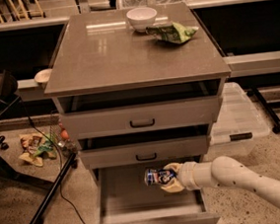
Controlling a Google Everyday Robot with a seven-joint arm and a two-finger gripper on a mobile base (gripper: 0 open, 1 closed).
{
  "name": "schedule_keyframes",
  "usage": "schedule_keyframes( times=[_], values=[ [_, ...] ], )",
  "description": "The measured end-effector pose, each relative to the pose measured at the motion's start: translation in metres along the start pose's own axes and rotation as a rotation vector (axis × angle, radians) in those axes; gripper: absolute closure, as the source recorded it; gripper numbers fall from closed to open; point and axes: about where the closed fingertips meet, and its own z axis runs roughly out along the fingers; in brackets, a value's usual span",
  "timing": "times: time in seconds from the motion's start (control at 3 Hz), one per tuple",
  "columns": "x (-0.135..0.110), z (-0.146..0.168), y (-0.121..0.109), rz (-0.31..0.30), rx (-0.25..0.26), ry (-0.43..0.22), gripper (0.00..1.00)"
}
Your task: Pick pepsi can from bottom drawer and place on counter
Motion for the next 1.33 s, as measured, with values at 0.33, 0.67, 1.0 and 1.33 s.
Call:
schedule_keyframes(
  times=[0.33, 0.67, 1.0, 1.33],
  values=[
    [-0.037, -0.056, 0.007, -0.032, 0.031, 0.041, 1.0],
    [-0.067, -0.095, 0.016, -0.064, 0.07, 0.117, 1.0],
    [-0.086, -0.112, 0.009, -0.103, 0.097, 0.146, 1.0],
    [-0.088, -0.116, 0.009, -0.096, 0.089, 0.13, 1.0]
  ],
)
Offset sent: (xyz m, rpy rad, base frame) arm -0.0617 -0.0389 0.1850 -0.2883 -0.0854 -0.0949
